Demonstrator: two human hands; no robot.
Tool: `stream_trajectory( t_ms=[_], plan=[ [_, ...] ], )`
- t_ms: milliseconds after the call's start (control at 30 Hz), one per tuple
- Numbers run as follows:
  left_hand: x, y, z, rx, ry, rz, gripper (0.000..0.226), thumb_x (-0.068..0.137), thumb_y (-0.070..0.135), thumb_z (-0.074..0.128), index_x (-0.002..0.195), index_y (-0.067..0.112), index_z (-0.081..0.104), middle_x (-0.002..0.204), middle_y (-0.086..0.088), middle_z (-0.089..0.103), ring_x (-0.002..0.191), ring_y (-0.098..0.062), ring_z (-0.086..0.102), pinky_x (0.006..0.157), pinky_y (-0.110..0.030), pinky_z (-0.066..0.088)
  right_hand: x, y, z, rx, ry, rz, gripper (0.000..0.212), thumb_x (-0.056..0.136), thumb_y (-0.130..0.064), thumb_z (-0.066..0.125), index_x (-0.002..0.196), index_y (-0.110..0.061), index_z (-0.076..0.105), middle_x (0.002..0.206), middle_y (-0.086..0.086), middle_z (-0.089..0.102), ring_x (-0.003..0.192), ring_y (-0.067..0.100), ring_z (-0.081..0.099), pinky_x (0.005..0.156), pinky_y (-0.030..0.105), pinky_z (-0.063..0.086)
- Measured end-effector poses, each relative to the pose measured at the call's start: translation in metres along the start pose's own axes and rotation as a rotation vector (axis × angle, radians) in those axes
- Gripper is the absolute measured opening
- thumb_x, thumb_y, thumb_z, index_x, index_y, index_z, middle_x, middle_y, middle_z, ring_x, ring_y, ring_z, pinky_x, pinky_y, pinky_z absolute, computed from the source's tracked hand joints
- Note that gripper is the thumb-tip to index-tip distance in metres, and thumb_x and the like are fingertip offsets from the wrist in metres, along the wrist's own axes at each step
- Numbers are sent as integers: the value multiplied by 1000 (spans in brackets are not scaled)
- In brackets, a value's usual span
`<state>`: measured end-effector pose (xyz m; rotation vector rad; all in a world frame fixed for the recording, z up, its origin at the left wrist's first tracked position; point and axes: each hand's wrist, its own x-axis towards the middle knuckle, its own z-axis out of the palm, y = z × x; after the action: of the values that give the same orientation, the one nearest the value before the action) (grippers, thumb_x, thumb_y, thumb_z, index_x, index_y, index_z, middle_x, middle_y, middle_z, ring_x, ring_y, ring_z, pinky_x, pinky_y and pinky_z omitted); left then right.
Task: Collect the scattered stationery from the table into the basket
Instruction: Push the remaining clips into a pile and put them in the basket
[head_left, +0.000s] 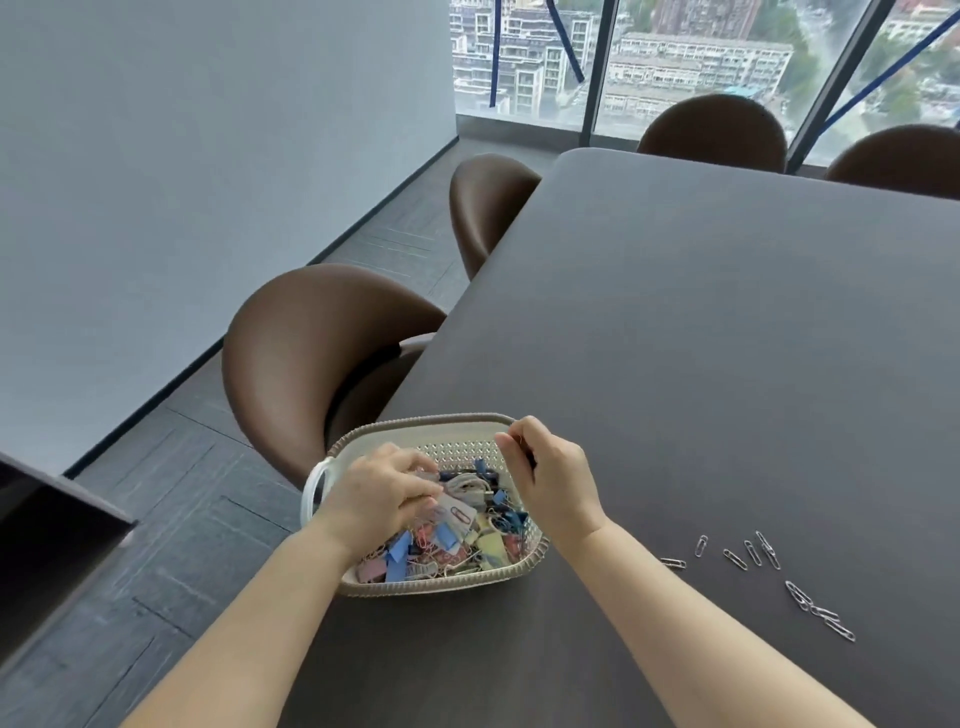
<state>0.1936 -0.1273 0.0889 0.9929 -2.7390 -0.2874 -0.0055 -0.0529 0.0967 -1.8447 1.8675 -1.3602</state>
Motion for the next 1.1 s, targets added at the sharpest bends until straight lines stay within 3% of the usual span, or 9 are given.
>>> stream_trajectory(
  t_ms=[100,267,333,400,500,600,700,967,1100],
  plan=[
    [-8,-5,-4,-48,-86,-67,20,84,30,65,103,28,71,104,14,63,92,-5,60,76,-14,42,4,-9,18,-48,-59,-12,38,92,-36,39,77,-7,58,64,-9,48,50,5,38,51,5,24],
    [-16,-11,-12,15,-19,-111,13,67,33,80,69,26,69,71,14,64,61,-7,60,56,-21,44,7,1,36,-271,-276,-39,15,87,-26,62,86,-13,70,89,0,63,75,15,51,65,23,39],
    [-19,-14,-11,30,16,-78,13,64,35,81,66,27,71,65,15,64,54,-6,60,49,-20,44,2,3,34,-333,-247,-51,17,85,-28,64,76,-14,69,79,-2,65,67,13,51,56,17,36],
    [-21,-13,-8,40,52,-44,11,68,36,79,67,28,71,64,15,64,53,-5,59,47,-21,46,0,1,30,-422,-150,-69,29,83,-33,61,60,-16,59,55,-7,59,46,7,37,43,7,17],
    [-21,-7,-6,47,89,-53,17,78,41,62,69,29,69,65,15,63,55,-4,59,47,-21,47,0,0,26,-445,-81,-94,34,85,-35,56,56,-18,51,45,-9,51,38,8,29,39,5,8],
    [-16,6,-5,30,116,-39,23,80,40,49,73,28,68,67,15,62,58,-3,59,50,-13,42,-2,7,19,-372,-45,-111,33,91,-32,43,66,-15,55,57,-5,57,44,17,50,35,20,32],
    [-2,28,-1,-16,148,7,26,82,37,46,80,25,68,74,12,64,65,-6,61,56,-17,48,-9,20,-6,-346,-17,-101,25,88,-26,41,82,-14,63,76,-1,64,66,21,58,54,26,48],
    [57,125,39,-70,245,221,21,81,27,51,88,19,69,86,4,64,77,-15,60,68,-26,50,-71,98,-107,-439,50,238,16,82,-18,52,95,-16,60,92,1,64,81,28,57,71,33,50],
    [76,178,84,-175,132,274,32,80,30,50,105,17,65,101,3,65,92,-11,53,72,-24,52,-124,139,-152,-507,35,530,28,83,-5,61,111,-7,63,110,9,64,102,34,56,82,45,52]
  ],
)
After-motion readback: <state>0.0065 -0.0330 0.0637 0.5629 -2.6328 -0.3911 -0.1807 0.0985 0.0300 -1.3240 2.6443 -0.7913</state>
